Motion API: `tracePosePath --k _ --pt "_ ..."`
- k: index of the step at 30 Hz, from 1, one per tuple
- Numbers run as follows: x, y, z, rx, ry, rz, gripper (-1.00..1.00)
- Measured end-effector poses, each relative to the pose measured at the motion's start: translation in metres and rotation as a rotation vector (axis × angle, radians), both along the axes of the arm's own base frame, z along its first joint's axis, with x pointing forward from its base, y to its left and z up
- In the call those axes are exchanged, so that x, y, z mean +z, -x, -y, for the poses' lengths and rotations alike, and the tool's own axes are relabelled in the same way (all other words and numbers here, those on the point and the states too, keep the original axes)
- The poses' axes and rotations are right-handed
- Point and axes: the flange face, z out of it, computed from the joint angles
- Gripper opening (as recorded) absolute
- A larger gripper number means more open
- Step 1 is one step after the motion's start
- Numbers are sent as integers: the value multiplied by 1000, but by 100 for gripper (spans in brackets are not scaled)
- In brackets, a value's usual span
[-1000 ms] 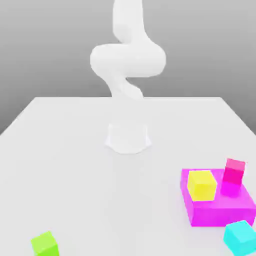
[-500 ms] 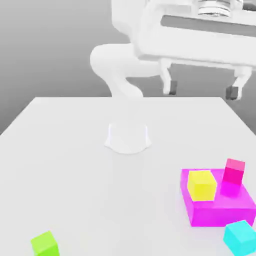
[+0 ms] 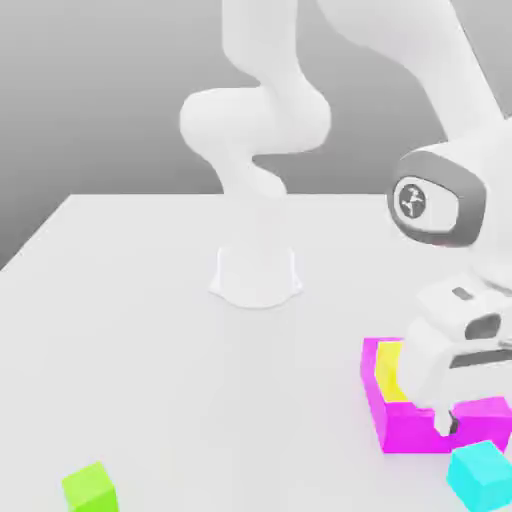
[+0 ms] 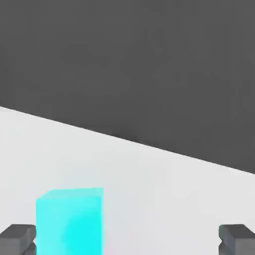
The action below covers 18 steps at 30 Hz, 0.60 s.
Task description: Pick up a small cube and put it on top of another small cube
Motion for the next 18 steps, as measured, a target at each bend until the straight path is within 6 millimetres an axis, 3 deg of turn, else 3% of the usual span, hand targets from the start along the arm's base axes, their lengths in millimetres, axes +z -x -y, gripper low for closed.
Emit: tracePosePath --k 4,5,11,15,16,18 --pt "-60 5 -7 6 -8 -21 0" --pt "-71 6 -7 7 -7 -22 -100" --pt "-77 6 -7 7 -8 -21 -100" --pt "-35 5 -8 6 -9 -22 -100" --pt "-23 3 -2 -9 -7 -22 -100" --pt "-12 -17 43 -144 0 -24 -100"
